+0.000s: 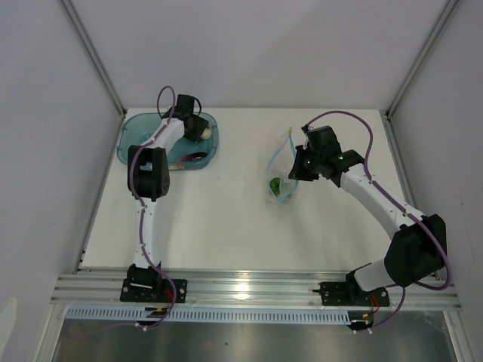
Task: Place the food in the zip-top bag and seal the zipper
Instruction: Pick up the fake vegetable from the bin.
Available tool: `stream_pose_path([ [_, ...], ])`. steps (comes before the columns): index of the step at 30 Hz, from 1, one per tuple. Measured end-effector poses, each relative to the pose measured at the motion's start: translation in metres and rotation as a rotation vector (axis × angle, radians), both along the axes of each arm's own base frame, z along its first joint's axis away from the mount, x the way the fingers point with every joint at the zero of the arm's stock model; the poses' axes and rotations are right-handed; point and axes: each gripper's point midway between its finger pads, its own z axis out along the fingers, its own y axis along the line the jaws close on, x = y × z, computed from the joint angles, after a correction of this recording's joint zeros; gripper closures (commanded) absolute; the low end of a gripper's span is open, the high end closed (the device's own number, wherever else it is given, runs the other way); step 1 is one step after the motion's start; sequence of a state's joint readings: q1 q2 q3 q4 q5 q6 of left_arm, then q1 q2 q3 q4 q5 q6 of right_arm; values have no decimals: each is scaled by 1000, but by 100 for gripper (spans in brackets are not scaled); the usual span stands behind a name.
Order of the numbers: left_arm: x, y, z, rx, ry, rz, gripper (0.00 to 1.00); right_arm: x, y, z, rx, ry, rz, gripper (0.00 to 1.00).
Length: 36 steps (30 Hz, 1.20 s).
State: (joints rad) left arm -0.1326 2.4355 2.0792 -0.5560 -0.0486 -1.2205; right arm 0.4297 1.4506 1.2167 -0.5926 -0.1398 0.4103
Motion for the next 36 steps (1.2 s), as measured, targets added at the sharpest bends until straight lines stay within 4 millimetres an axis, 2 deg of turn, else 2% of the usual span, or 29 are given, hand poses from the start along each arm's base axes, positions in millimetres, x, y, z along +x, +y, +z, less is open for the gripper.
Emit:
stream_pose_path([
  [4,0,0,0,1,-1,-1,69,0,0,0,0,0,0,100],
  [5,0,0,0,1,-1,-2,76,0,0,0,0,0,0,100],
  [11,1,-1,-2,-4,-11,-7,99,0,0,0,0,0,0,100],
  [20,-3,-7,-4,-25,-63,-49,99,-1,0,-4,2,7,-3,100],
  [29,-37,-6,-4,-25,-46,-78,99,-1,1,-7,6,7,-3,100],
  [36,-52,-3,2,-4,-34,-96,99,-3,0,-9,6,8,-3,100],
])
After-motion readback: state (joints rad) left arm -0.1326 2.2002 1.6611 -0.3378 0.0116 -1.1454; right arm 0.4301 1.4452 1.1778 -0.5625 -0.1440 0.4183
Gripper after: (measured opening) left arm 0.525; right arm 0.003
